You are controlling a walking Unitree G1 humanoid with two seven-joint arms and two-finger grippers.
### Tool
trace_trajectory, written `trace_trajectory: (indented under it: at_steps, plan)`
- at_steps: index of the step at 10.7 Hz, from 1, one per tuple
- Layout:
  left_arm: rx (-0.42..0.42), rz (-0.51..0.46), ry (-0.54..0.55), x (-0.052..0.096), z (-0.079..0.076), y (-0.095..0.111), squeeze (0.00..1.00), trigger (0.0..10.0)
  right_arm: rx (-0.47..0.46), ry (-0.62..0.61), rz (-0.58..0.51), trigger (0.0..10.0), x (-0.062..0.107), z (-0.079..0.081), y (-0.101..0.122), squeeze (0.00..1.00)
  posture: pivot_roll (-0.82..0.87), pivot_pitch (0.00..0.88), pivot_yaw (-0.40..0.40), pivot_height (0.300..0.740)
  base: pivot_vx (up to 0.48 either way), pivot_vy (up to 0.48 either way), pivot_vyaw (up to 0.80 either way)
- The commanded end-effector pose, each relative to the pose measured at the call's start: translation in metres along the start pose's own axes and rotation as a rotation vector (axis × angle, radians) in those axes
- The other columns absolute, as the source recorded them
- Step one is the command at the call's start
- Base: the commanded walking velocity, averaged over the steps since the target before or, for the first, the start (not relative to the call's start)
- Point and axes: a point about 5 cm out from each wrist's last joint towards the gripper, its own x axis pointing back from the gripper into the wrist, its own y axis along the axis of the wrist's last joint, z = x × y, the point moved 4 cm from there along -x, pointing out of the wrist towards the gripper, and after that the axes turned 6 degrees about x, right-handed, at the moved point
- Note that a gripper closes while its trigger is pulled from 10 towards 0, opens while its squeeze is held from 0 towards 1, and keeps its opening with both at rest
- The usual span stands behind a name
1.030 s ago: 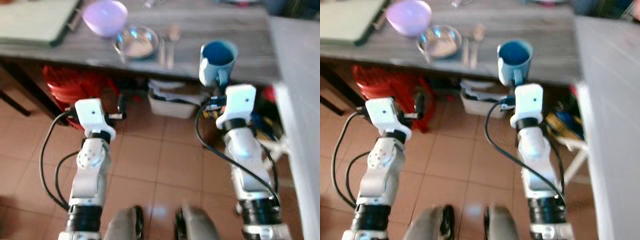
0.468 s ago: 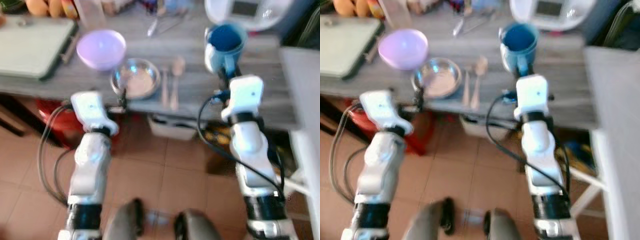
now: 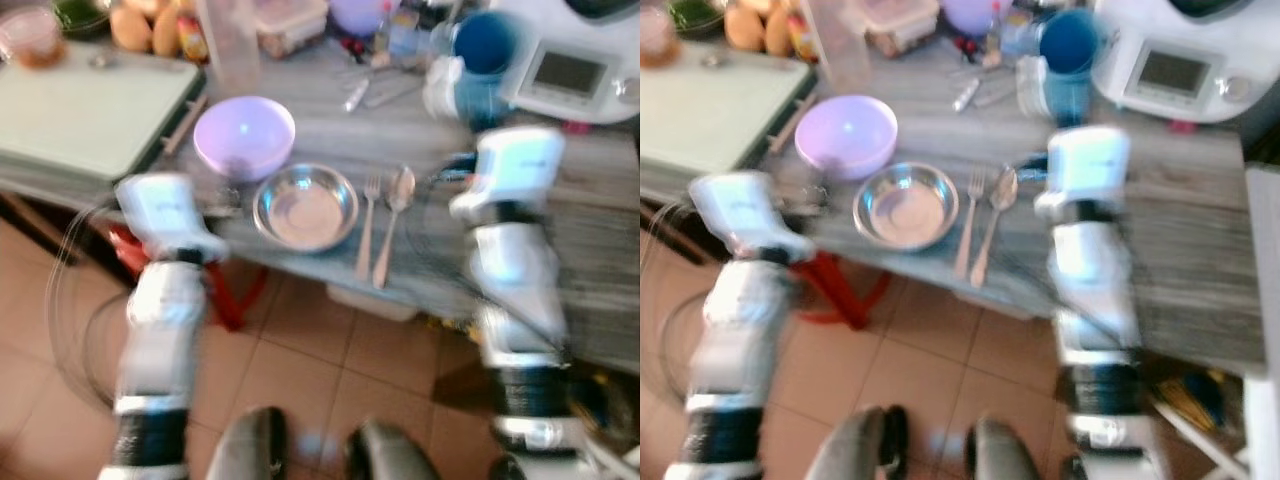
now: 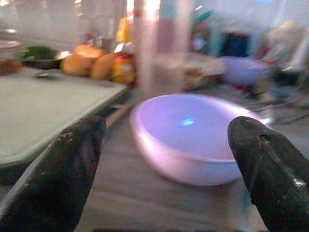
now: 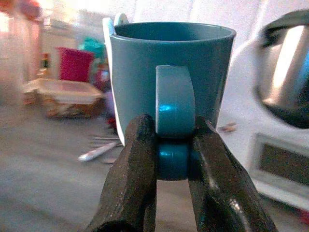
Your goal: Setting the table
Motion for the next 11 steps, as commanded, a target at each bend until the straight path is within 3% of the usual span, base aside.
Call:
trace_trajectory:
  at_steps: [1, 3, 6, 9, 11]
  plan:
    - [-0.009, 0.008, 0.023, 0.007, 0.004, 0.0, 0.0, 10.0, -0.016, -0.008, 0.013, 10.0, 0.003, -0.011, -0.004, 0.0, -0.02, 0.2, 0.013, 0.74, 0.0, 0.0, 0.0]
    - [-0.02, 0.044, 0.063, 0.02, 0.01, -0.007, 0.0, 10.0, -0.013, 0.053, -0.005, 10.0, -0.001, -0.009, -0.002, 0.0, -0.02, 0.221, 0.01, 0.74, 0.0, 0.0, 0.4]
    - [0.002, 0.092, 0.034, 0.028, -0.002, -0.015, 0.0, 10.0, -0.039, 0.061, -0.008, 10.0, -0.009, -0.015, -0.002, 0.0, -0.02, 0.254, 0.013, 0.74, 0.0, 0.0, 0.8]
    - [-0.011, 0.104, 0.023, 0.026, 0.002, -0.013, 0.0, 10.0, 0.01, -0.038, 0.017, 10.0, -0.022, -0.048, -0.009, 0.0, -0.01, 0.283, 0.009, 0.74, 0.0, 0.0, 0.0]
    - [-0.014, 0.116, 0.023, 0.031, 0.001, -0.014, 0.0, 10.0, -0.046, 0.01, 0.042, 10.0, -0.027, -0.044, -0.016, 0.0, -0.01, 0.295, 0.011, 0.74, 0.0, 0.0, 0.0]
